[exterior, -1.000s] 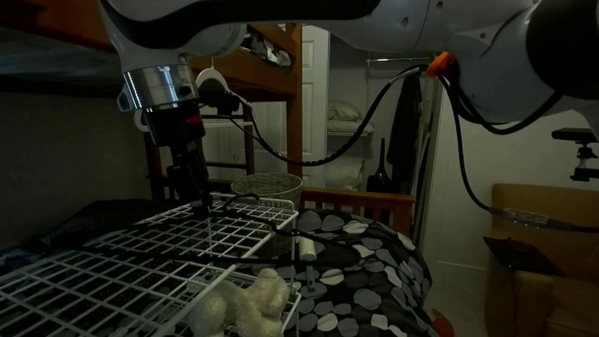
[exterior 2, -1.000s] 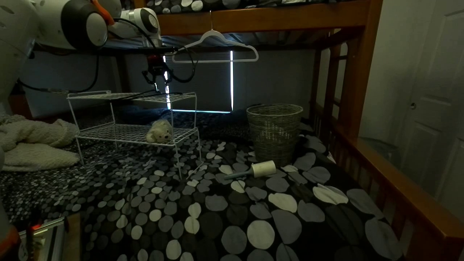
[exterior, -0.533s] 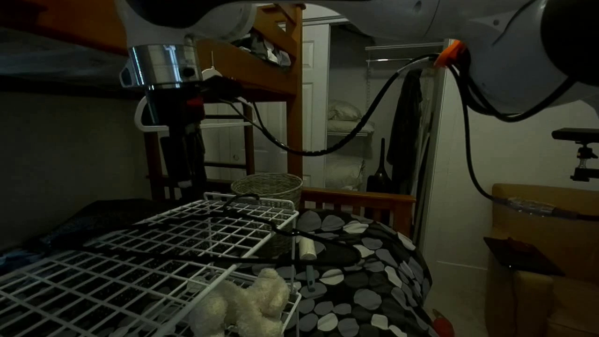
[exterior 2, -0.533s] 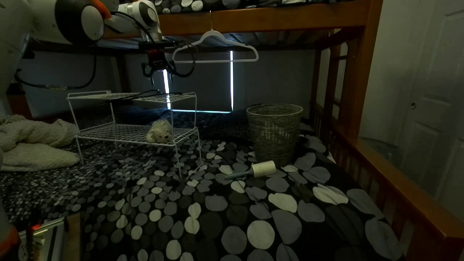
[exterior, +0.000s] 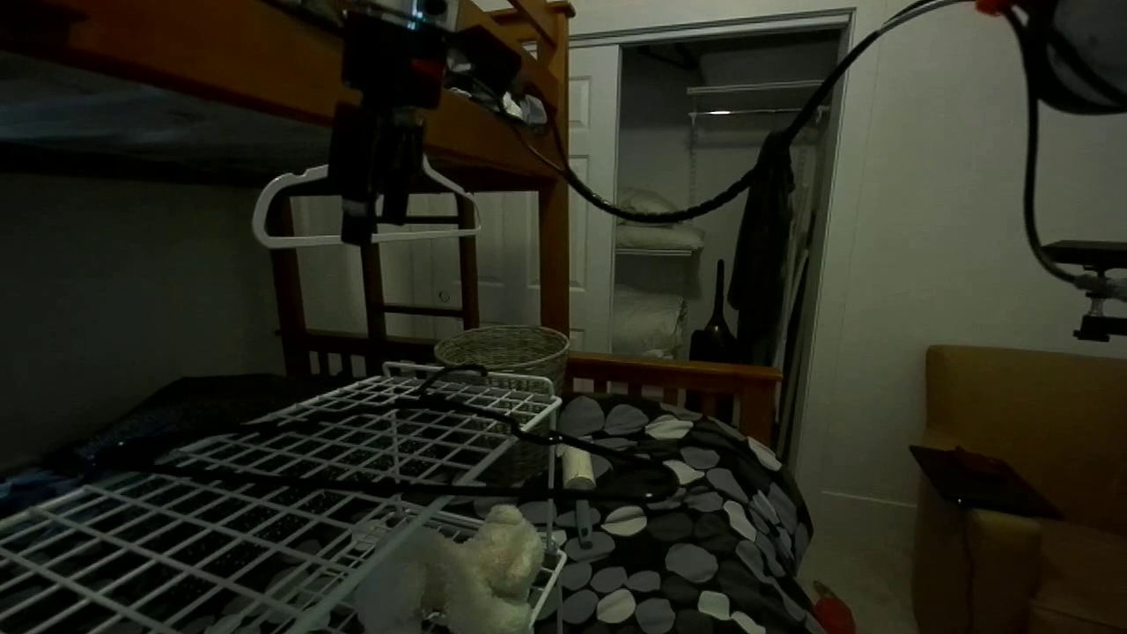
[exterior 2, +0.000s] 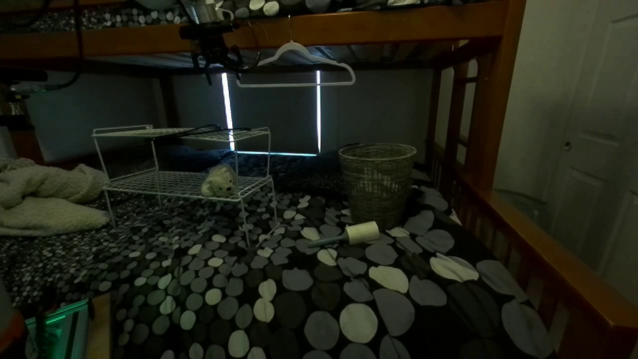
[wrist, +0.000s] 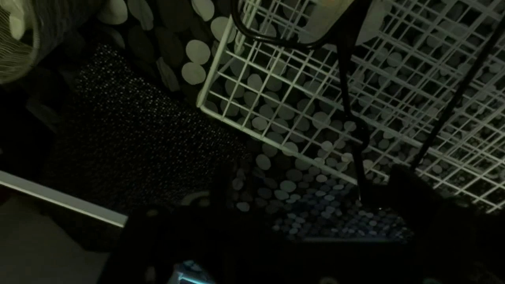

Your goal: Place the clothes hanger on the wire rack

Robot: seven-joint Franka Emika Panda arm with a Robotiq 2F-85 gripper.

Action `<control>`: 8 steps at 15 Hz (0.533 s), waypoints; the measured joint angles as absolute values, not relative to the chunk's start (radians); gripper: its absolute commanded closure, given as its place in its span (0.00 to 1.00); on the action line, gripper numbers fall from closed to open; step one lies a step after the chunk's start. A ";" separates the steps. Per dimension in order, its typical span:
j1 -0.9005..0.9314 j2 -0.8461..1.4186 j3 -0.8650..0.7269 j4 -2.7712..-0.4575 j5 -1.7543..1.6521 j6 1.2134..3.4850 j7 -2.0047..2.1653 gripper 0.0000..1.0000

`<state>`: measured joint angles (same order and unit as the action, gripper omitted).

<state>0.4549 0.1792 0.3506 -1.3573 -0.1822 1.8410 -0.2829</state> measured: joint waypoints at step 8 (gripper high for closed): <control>0.345 -0.141 0.282 -1.715 0.069 1.994 -0.093 0.00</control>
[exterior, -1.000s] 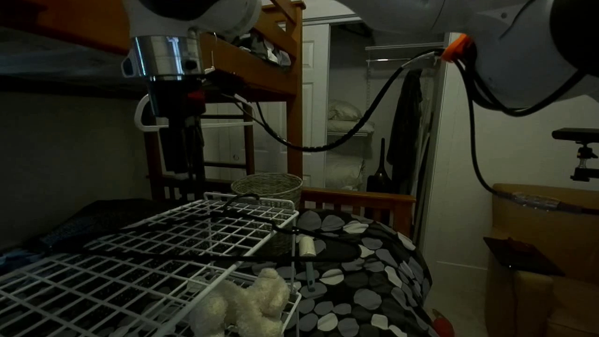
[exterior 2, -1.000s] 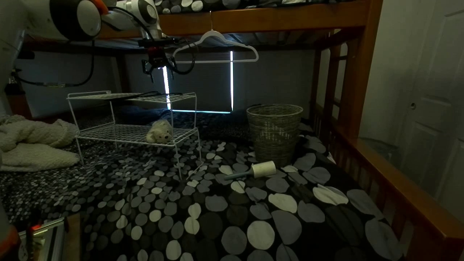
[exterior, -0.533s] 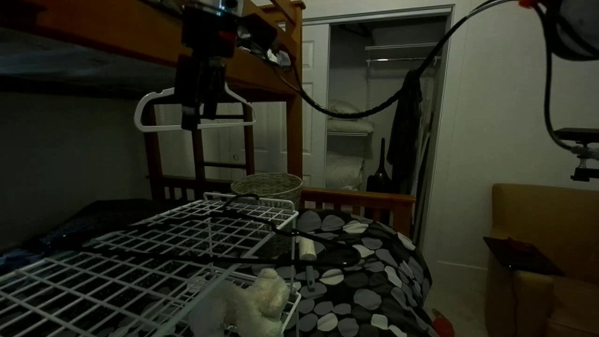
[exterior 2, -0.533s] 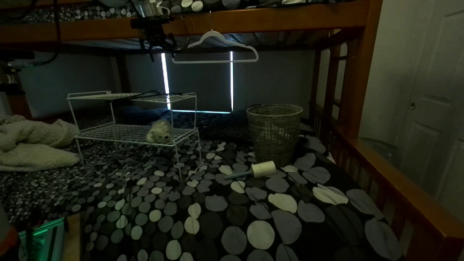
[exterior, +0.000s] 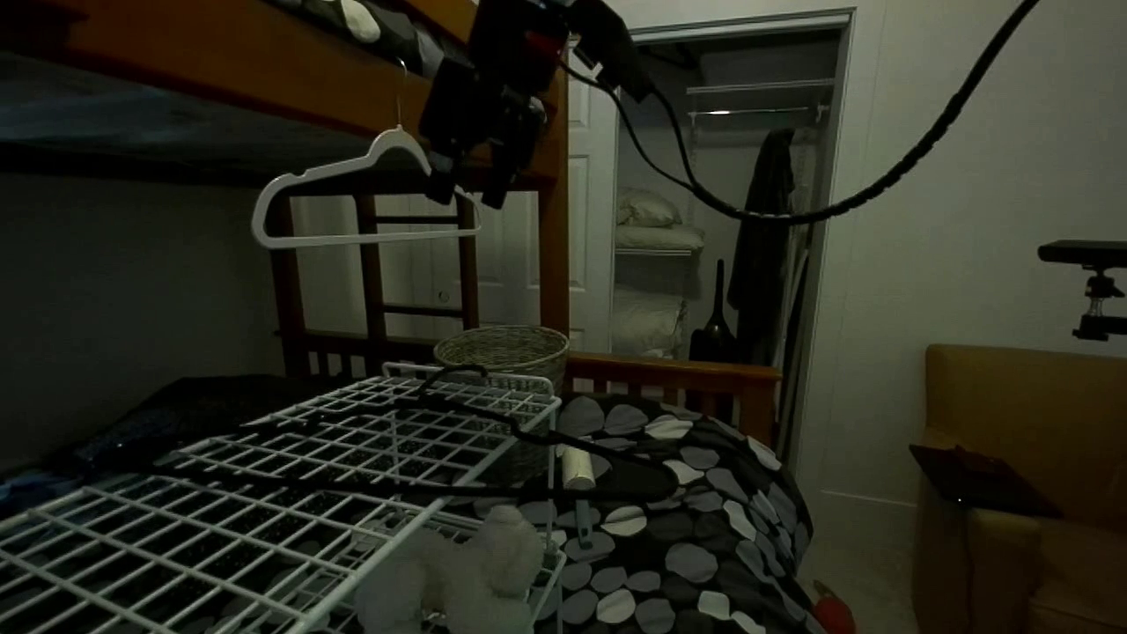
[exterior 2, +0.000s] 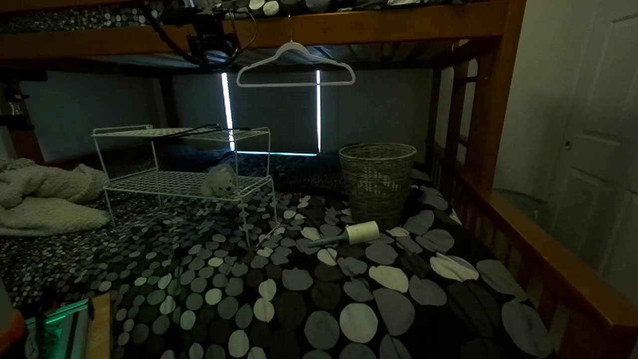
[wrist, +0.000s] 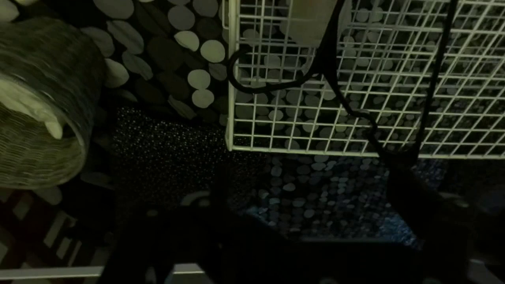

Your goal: Place the clothes hanger on the wire rack

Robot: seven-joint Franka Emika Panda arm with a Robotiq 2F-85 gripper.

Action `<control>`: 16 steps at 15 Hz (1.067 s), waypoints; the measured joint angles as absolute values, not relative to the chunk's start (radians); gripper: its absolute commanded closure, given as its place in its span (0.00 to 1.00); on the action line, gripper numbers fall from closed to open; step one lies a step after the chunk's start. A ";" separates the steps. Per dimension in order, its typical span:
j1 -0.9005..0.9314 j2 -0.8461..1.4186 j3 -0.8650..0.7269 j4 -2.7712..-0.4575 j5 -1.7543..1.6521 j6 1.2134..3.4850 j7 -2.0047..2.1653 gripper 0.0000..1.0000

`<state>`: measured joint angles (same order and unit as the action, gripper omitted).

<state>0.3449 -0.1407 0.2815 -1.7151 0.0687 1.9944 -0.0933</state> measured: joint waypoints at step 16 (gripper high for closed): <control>0.130 -0.639 -0.023 -2.462 0.216 1.862 -0.063 0.00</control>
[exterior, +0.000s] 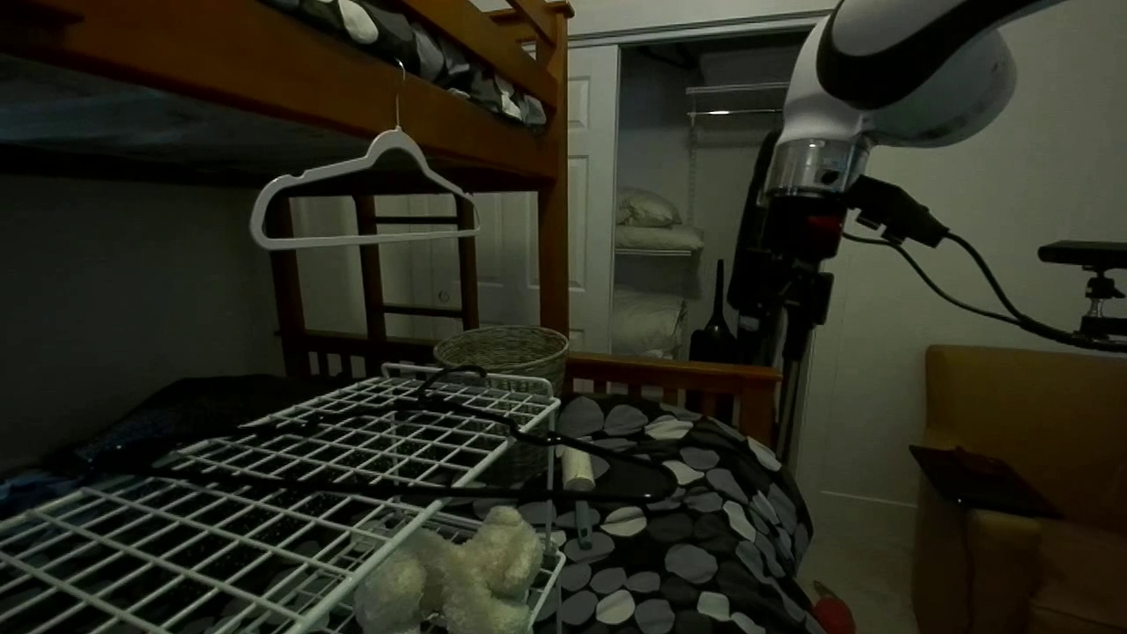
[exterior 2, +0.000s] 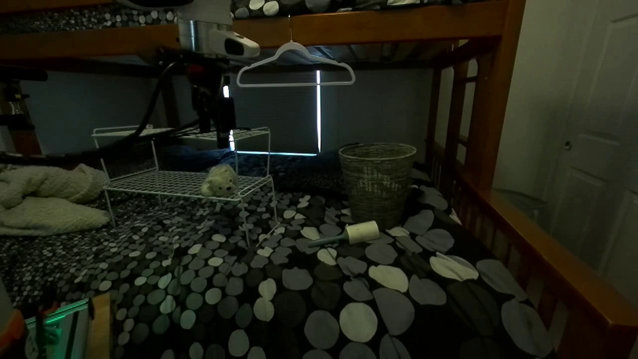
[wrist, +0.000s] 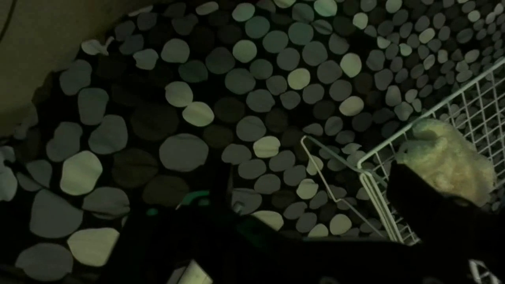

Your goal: Place the clothes hanger on the wire rack

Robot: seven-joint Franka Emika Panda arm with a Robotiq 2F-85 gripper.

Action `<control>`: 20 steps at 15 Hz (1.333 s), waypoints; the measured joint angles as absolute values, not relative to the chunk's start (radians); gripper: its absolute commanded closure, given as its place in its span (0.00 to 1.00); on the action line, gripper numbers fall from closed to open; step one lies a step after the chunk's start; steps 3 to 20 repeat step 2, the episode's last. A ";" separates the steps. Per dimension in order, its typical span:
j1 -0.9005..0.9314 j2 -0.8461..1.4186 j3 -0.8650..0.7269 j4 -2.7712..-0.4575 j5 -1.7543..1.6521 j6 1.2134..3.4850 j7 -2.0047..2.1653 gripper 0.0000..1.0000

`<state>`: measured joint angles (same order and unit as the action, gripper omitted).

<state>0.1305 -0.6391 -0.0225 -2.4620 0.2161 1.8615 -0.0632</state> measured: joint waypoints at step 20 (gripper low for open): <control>0.128 -0.652 -0.028 -2.477 0.216 1.861 -0.066 0.00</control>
